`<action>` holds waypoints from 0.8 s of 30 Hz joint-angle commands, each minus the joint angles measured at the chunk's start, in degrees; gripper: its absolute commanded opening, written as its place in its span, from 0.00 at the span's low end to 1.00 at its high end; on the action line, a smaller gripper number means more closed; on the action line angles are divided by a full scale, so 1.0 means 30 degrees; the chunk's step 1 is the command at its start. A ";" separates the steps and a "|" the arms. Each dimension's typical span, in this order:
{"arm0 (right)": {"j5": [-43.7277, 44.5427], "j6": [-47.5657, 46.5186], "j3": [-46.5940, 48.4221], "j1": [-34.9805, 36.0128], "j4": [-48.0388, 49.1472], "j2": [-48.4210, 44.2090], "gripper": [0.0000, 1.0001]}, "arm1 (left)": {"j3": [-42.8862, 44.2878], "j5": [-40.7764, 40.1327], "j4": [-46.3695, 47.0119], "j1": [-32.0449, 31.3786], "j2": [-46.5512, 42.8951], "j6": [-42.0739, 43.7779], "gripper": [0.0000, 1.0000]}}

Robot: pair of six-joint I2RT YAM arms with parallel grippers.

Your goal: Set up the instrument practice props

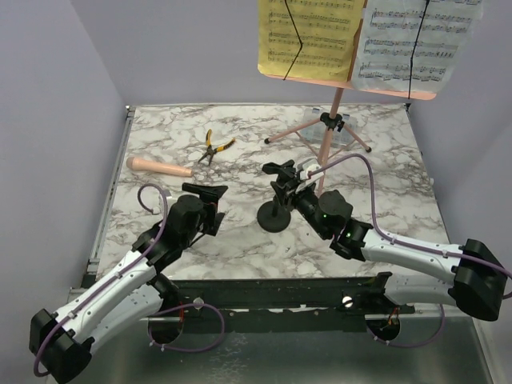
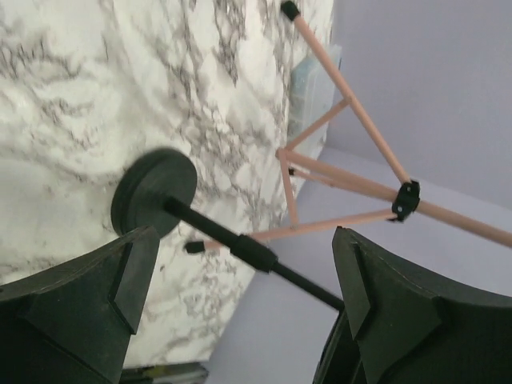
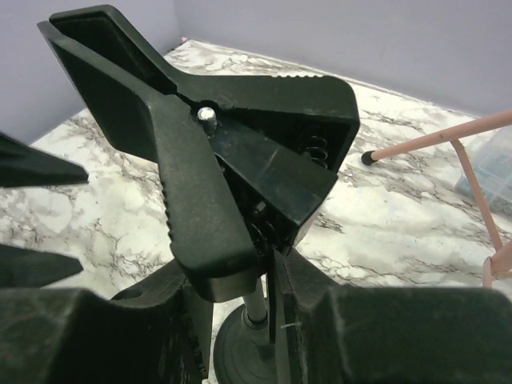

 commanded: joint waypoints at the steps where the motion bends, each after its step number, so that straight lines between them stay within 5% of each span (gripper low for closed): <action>1: -0.1426 0.1207 -0.0878 0.0016 0.0358 -0.0411 0.06 | 0.1726 0.0262 -0.2129 0.2444 0.1288 0.4382 0.98; 10: -0.1199 0.1250 -0.0066 0.0016 -0.3077 -0.1789 0.69 | 0.5297 0.7822 -0.2450 1.2959 0.7797 1.0706 0.99; 14: -0.0751 0.1697 -0.0645 0.0016 -0.4121 -0.2909 0.86 | 0.7483 0.9695 -0.2751 1.5375 1.2014 1.1482 0.99; 24: -0.1179 0.6325 -0.2029 0.0017 -1.0819 -0.8790 0.93 | 1.2718 0.2628 -0.2730 1.6564 1.9804 0.7257 0.99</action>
